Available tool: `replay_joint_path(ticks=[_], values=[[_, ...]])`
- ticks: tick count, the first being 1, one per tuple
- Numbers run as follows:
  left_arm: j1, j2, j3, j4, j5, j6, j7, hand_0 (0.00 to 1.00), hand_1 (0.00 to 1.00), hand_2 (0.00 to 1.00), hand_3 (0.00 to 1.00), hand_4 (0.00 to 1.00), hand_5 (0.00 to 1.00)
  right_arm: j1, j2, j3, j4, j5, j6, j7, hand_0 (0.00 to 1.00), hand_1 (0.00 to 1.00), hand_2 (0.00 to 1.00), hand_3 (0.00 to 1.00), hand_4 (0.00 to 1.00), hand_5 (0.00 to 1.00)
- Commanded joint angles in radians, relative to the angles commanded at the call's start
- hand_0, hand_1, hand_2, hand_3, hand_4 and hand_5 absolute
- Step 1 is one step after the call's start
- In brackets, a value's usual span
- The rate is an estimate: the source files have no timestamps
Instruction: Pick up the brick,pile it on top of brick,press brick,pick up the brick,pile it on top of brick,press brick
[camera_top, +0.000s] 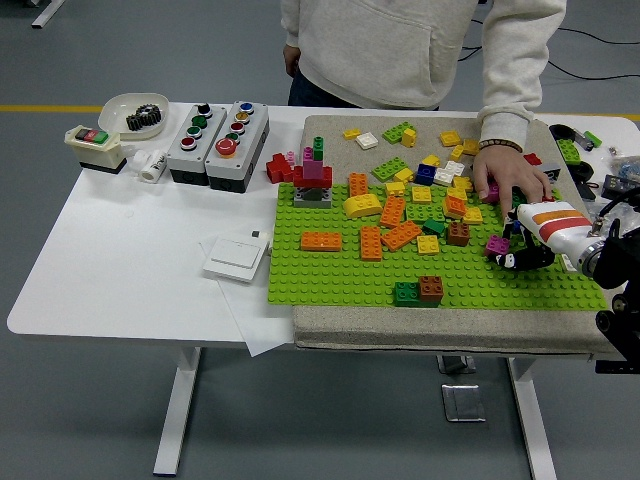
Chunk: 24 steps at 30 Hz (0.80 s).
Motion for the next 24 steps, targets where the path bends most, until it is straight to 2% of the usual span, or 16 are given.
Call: replay_joint_path(ticks=[19,24], values=[[0.000,0.001,0.000,-0.001,0.000,0.000,0.002,0.725,0.732,0.768,0.623,0.738,0.698,-0.003,-0.005,-0.002,0.013,0.011,-0.009,0.015,0.106,0.068,0.172,0.430,0.789,0.471],[0.001,0.001,0.001,0.000,-0.001,0.000,0.002,0.725,0.732,0.768,0.623,0.737,0.697,-0.009,-0.017,0.006,0.040,0.018,-0.012,0.025,0.102,0.067,0.171,0.431,0.783,0.453]])
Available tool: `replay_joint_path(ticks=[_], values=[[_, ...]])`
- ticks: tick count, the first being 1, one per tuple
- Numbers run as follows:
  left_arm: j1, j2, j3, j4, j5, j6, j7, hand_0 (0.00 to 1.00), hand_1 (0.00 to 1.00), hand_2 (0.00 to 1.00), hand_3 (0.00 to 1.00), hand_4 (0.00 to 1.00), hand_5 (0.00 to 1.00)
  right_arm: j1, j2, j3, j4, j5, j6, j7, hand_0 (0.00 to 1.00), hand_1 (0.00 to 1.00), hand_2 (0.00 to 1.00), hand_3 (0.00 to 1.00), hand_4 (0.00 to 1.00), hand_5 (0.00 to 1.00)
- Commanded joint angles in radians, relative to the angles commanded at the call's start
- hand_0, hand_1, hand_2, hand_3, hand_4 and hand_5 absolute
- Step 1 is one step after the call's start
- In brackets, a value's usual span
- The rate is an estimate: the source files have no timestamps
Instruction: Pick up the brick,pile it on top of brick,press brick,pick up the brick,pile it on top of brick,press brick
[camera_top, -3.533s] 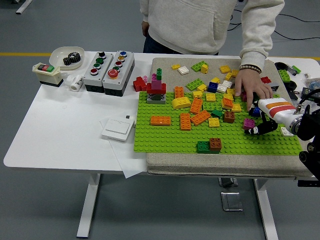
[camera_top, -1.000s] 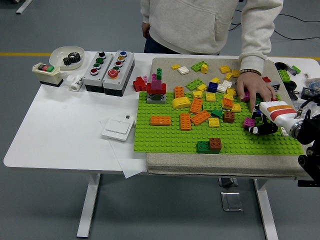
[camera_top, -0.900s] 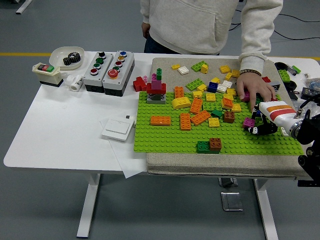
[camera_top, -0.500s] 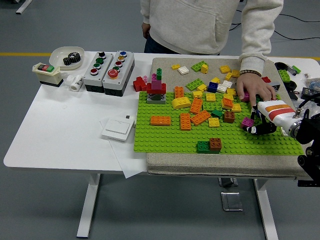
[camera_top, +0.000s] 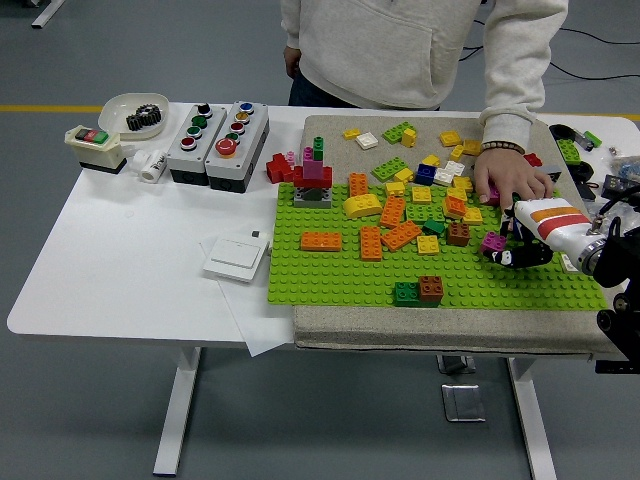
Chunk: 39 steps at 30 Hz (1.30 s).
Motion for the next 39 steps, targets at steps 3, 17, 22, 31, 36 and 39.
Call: replay_joint_path(ticks=[3,17,22,31,36,39], values=[[0.000,0.000,-0.001,0.000,0.001,0.000,0.001,0.725,0.732,0.768,0.623,0.737,0.697,-0.003,-0.010,0.001,0.023,0.005,-0.002,0.009,0.102,0.067,0.171,0.431,0.783,0.453],[0.001,0.000,-0.002,0.001,0.003,0.000,0.002,0.725,0.732,0.767,0.621,0.736,0.697,-0.033,-0.090,-0.030,0.254,0.051,-0.029,0.092,0.095,0.066,0.168,0.433,0.778,0.428],[0.001,0.000,-0.003,0.001,0.004,0.000,0.003,0.725,0.733,0.768,0.621,0.736,0.697,-0.036,-0.106,-0.072,0.338,0.061,-0.051,0.146,0.095,0.066,0.168,0.433,0.779,0.425],[0.003,0.000,-0.005,0.001,0.010,-0.001,0.005,0.724,0.733,0.767,0.621,0.735,0.696,-0.005,-0.087,-0.133,0.372,0.034,-0.113,0.228,0.105,0.075,0.171,0.434,0.779,0.424],[0.003,0.001,-0.005,0.000,0.010,-0.001,0.005,0.724,0.733,0.767,0.621,0.733,0.695,0.013,-0.069,-0.154,0.353,0.016,-0.097,0.218,0.104,0.065,0.149,0.434,0.780,0.423],[0.003,0.002,-0.007,0.000,0.012,0.000,0.006,0.724,0.733,0.767,0.621,0.733,0.695,0.019,-0.062,-0.164,0.344,0.009,-0.088,0.214,0.104,0.065,0.149,0.434,0.780,0.423]])
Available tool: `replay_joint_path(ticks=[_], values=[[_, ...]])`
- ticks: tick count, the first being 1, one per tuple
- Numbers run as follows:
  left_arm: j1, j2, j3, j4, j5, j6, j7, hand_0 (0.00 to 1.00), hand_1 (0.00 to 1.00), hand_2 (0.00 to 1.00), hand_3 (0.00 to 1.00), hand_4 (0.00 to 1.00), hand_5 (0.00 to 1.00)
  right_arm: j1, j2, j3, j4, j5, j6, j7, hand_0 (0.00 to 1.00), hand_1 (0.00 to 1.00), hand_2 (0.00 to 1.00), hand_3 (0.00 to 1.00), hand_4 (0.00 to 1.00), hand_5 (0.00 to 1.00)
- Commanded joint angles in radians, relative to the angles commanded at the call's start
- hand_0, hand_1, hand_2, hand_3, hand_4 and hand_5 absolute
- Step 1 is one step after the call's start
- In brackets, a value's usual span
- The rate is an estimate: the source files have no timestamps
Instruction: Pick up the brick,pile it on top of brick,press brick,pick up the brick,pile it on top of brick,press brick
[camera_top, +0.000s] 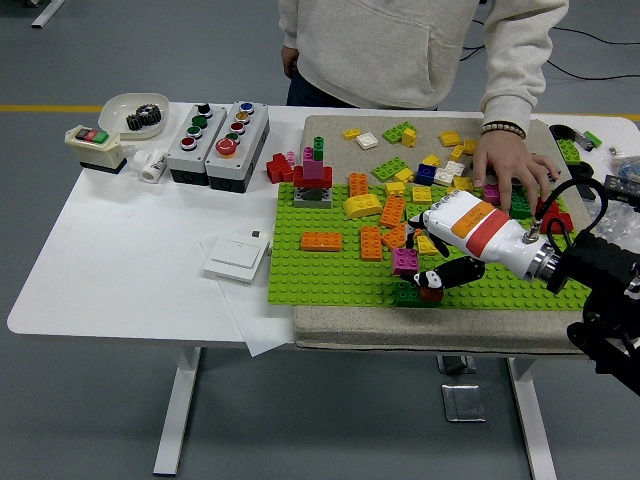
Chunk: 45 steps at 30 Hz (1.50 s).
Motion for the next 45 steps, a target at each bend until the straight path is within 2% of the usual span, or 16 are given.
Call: replay_joint_path(ticks=[2,3,16,23,45], values=[[0.000,0.001,-0.001,0.000,0.002,0.000,0.001,0.724,0.733,0.767,0.621,0.733,0.695,0.003,0.005,-0.005,-0.006,-0.005,0.001,-0.002,0.104,0.065,0.149,0.434,0.780,0.423],[0.000,0.001,-0.002,0.000,0.003,0.000,0.001,0.725,0.733,0.768,0.620,0.732,0.694,0.004,0.007,-0.007,-0.008,-0.007,0.001,-0.002,0.095,0.042,0.113,0.434,0.781,0.424],[0.000,0.003,-0.004,-0.001,0.009,0.003,0.006,0.724,0.733,0.769,0.620,0.733,0.695,0.016,0.031,-0.037,-0.040,-0.065,-0.046,0.011,0.104,0.040,0.116,0.434,0.777,0.431],[-0.001,0.003,-0.004,-0.001,0.009,0.004,0.007,0.724,0.733,0.768,0.620,0.733,0.695,0.014,0.049,-0.043,-0.054,-0.075,-0.051,0.004,0.108,0.042,0.116,0.435,0.777,0.431],[-0.004,0.004,-0.005,-0.003,0.011,0.003,0.009,0.724,0.734,0.768,0.622,0.734,0.695,0.014,0.078,-0.065,-0.156,-0.126,-0.079,0.025,0.123,0.044,0.116,0.435,0.778,0.429]])
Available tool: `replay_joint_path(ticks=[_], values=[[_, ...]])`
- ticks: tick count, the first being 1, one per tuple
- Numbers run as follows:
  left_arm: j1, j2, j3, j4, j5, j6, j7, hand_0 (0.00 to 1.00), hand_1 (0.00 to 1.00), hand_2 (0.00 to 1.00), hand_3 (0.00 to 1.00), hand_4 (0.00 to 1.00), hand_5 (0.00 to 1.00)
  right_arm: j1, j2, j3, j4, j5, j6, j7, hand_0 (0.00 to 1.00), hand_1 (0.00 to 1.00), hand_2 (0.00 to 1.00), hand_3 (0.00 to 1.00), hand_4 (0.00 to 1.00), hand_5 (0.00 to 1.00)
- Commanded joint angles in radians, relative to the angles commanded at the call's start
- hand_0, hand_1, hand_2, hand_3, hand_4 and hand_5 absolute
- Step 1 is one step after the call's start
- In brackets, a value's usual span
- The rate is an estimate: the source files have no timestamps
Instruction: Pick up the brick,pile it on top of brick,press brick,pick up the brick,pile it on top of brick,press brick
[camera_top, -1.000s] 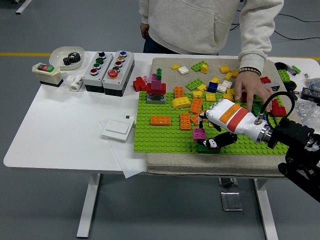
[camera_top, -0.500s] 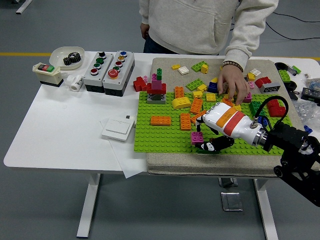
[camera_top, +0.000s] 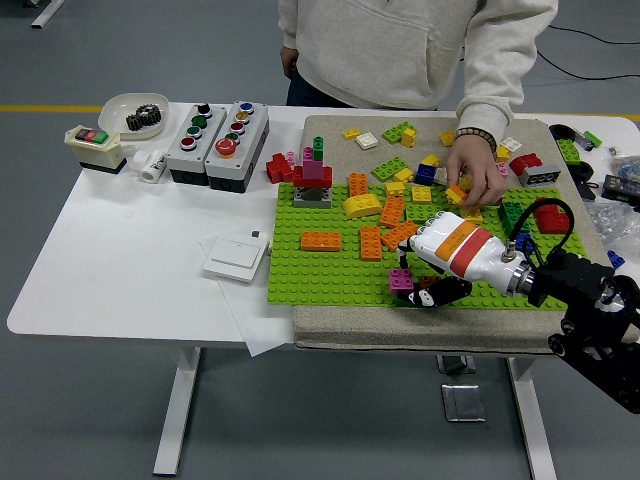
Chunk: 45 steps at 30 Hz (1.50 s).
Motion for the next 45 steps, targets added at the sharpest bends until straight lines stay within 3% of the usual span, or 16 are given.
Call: replay_joint_path(ticks=[45], values=[[-0.004,0.000,-0.004,0.000,0.010,-0.003,0.003,0.724,0.732,0.768,0.623,0.734,0.696,-0.007,-0.014,0.006,-0.022,0.002,0.034,0.018,0.124,0.045,0.118,0.438,0.781,0.437]])
